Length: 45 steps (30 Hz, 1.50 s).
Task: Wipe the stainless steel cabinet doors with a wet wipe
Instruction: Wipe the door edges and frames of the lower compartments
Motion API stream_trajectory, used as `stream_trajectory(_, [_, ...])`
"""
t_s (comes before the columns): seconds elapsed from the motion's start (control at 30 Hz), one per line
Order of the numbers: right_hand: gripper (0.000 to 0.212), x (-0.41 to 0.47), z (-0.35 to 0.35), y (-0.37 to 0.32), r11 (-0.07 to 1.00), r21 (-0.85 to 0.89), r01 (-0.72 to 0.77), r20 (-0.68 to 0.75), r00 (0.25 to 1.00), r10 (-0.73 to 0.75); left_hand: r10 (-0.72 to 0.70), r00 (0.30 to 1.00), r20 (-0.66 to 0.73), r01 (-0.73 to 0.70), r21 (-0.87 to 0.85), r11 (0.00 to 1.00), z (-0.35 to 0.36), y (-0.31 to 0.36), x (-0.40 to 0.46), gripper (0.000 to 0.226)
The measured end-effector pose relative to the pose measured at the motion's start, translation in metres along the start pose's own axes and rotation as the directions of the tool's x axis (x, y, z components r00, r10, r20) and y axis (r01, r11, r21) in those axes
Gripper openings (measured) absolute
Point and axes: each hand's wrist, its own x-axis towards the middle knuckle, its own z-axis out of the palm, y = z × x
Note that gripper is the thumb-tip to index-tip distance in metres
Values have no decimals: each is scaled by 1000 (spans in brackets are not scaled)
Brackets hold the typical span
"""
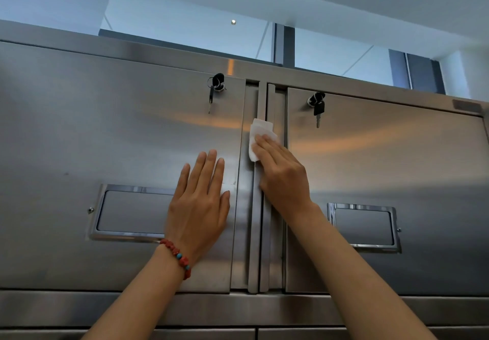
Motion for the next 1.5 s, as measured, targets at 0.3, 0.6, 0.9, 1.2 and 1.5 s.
stream_trajectory(0.3, [35,-1,-5,10,994,9,109,31,994,-109,-2,1000,-7,2,-10,1000,-1,1,-1,55])
stream_trajectory(0.6, [33,10,-9,42,948,33,318,59,946,-319,-2,1000,-17,2,-9,1000,0,0,-1,55])
stream_trajectory(0.9, [31,21,-11,55,894,15,447,78,891,-447,-7,1000,-11,7,-7,1000,3,0,-1,58])
stream_trajectory(1.2, [33,15,-14,58,879,46,475,96,874,-477,-8,1000,-20,8,1,1000,3,0,-1,58])
stream_trajectory(1.5, [30,12,-16,56,881,57,470,83,877,-474,-7,1000,-14,7,16,1000,3,0,-1,55])
